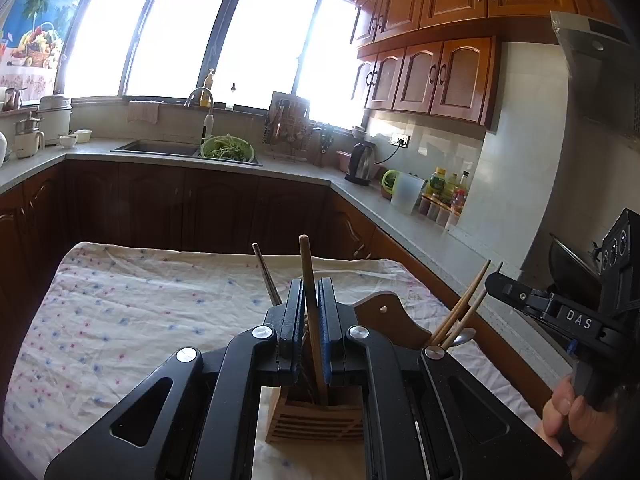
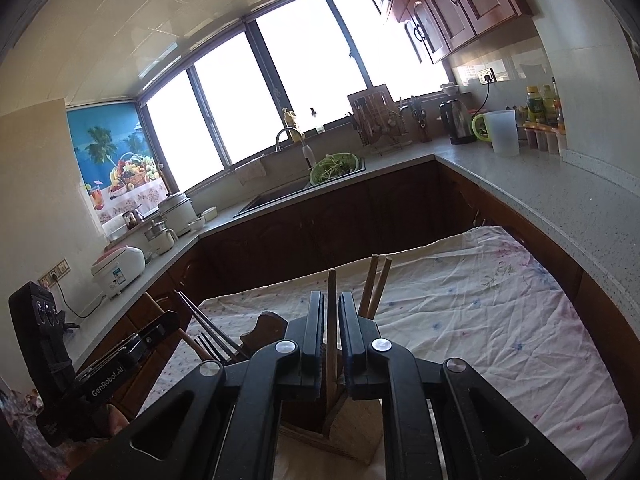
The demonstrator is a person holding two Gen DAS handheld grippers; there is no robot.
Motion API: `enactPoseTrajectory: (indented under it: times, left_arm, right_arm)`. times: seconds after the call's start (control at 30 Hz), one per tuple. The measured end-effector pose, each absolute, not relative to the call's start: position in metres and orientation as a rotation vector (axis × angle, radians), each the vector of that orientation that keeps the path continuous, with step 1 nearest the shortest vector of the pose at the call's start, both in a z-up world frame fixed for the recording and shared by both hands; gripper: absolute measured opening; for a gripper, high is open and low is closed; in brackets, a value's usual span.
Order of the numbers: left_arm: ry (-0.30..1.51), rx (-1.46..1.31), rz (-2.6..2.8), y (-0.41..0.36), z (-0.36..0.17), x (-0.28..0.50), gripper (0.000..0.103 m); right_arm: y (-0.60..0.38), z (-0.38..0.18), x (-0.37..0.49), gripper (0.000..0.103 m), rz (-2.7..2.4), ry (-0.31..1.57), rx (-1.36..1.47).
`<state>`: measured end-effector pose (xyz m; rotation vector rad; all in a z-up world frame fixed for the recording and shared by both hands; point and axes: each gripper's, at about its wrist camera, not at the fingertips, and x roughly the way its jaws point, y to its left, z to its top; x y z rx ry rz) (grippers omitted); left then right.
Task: Organize utensils
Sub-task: 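Open both tools to release the chopsticks into the holder, then lower the left tool to a metal chopstick while the right tool reaches another metal chopstick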
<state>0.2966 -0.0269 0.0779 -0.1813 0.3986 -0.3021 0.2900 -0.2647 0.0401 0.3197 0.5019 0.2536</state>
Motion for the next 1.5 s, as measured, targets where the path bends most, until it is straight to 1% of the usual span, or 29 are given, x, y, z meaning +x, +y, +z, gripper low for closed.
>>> enactPoseTrajectory:
  times: [0.07,0.1,0.13,0.17,0.2,0.23,0.27,0.3,0.33,0.37,0.43,0.5,0.57,0.63,0.73,0.97,1.1,1.3,1.5]
  left_arm:
    - [0.402,-0.182,-0.303,-0.027,0.078,0.295,0.008]
    - [0.405,-0.182,-0.302,-0.026,0.078,0.294,0.013]
    - [0.405,-0.184,-0.3,-0.026,0.078,0.292,0.023]
    - [0.401,-0.187,-0.298,-0.024,0.079,0.289,0.029]
    - [0.394,-0.19,-0.294,-0.023,0.079,0.286,0.039]
    - [0.389,-0.19,-0.289,-0.022,0.079,0.283,0.042]
    - [0.386,-0.19,-0.288,-0.021,0.079,0.28,0.042]
    - [0.388,-0.191,-0.288,-0.02,0.08,0.277,0.043]
    - [0.394,-0.192,-0.286,-0.019,0.079,0.275,0.048]
    - [0.399,-0.193,-0.284,-0.017,0.078,0.273,0.05]
    - [0.405,-0.2,-0.271,-0.012,0.076,0.265,0.062]
    - [0.413,-0.207,-0.251,-0.006,0.073,0.256,0.071]
    - [0.427,-0.211,-0.231,0.001,0.069,0.246,0.075]
    - [0.452,-0.214,-0.214,0.006,0.063,0.237,0.079]
    - [0.493,-0.217,-0.199,0.013,0.054,0.222,0.08]
    - [0.594,-0.22,-0.181,0.022,0.029,0.187,0.082]
    - [0.647,-0.229,-0.175,0.025,0.01,0.169,0.083]
    - [0.724,-0.217,-0.173,0.02,-0.014,0.148,0.084]
    - [0.782,-0.2,-0.182,0.009,-0.033,0.134,0.084]
  right_arm:
    - [-0.265,0.041,0.288,0.014,0.255,0.503,0.322]
    - [-0.265,0.041,0.288,0.023,0.254,0.502,0.322]
    - [-0.266,0.042,0.287,0.031,0.255,0.497,0.324]
    - [-0.267,0.043,0.285,0.033,0.257,0.492,0.328]
    - [-0.268,0.044,0.282,0.033,0.258,0.486,0.331]
    - [-0.269,0.046,0.279,0.033,0.256,0.481,0.333]
    - [-0.27,0.047,0.276,0.034,0.252,0.475,0.335]
    - [-0.272,0.049,0.273,0.038,0.252,0.468,0.34]
    - [-0.274,0.051,0.269,0.046,0.255,0.46,0.346]
    - [-0.276,0.052,0.265,0.052,0.257,0.454,0.35]
    - [-0.28,0.054,0.255,0.078,0.258,0.44,0.353]
    - [-0.284,0.055,0.244,0.084,0.258,0.431,0.354]
    - [-0.288,0.054,0.234,0.084,0.259,0.433,0.357]
    - [-0.292,0.05,0.224,0.088,0.259,0.44,0.361]
    - [-0.296,0.043,0.207,0.091,0.256,0.456,0.361]
    - [-0.296,0.021,0.167,0.095,0.241,0.517,0.298]
    - [-0.296,0.006,0.144,0.1,0.221,0.554,0.248]
    - [-0.3,-0.021,0.116,0.1,0.19,0.617,0.196]
    - [-0.312,-0.048,0.097,0.1,0.167,0.672,0.219]
